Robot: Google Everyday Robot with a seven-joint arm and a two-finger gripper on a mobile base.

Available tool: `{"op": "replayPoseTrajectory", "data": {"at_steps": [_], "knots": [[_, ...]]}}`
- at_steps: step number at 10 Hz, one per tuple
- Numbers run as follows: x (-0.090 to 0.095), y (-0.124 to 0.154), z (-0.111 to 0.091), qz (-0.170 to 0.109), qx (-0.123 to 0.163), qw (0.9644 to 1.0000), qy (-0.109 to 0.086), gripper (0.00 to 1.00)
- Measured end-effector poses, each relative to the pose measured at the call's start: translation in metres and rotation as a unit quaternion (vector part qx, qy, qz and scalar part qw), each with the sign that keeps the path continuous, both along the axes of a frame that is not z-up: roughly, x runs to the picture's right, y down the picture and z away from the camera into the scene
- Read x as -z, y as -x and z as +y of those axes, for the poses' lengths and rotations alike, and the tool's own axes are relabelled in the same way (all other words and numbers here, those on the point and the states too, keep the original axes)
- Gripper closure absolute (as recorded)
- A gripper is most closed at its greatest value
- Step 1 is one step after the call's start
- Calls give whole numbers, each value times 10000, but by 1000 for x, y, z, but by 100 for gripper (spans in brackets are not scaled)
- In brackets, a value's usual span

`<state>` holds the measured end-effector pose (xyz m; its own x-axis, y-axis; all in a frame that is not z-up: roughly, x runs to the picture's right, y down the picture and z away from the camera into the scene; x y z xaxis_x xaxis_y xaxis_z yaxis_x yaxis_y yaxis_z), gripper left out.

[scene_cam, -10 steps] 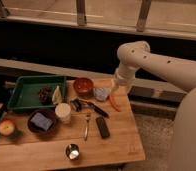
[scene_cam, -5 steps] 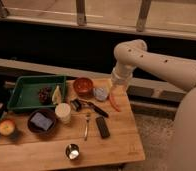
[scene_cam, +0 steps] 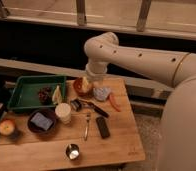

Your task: Place sponge in metal cup

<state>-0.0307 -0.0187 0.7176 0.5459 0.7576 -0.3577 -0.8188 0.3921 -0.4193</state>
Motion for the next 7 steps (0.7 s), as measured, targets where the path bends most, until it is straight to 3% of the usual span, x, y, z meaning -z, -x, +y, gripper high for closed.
{"op": "replayPoseTrajectory", "data": {"at_steps": [2,7], "knots": [[18,52,8,-493,416,9979,-99,38],[18,52,8,-483,447,9978,-125,38]]}}
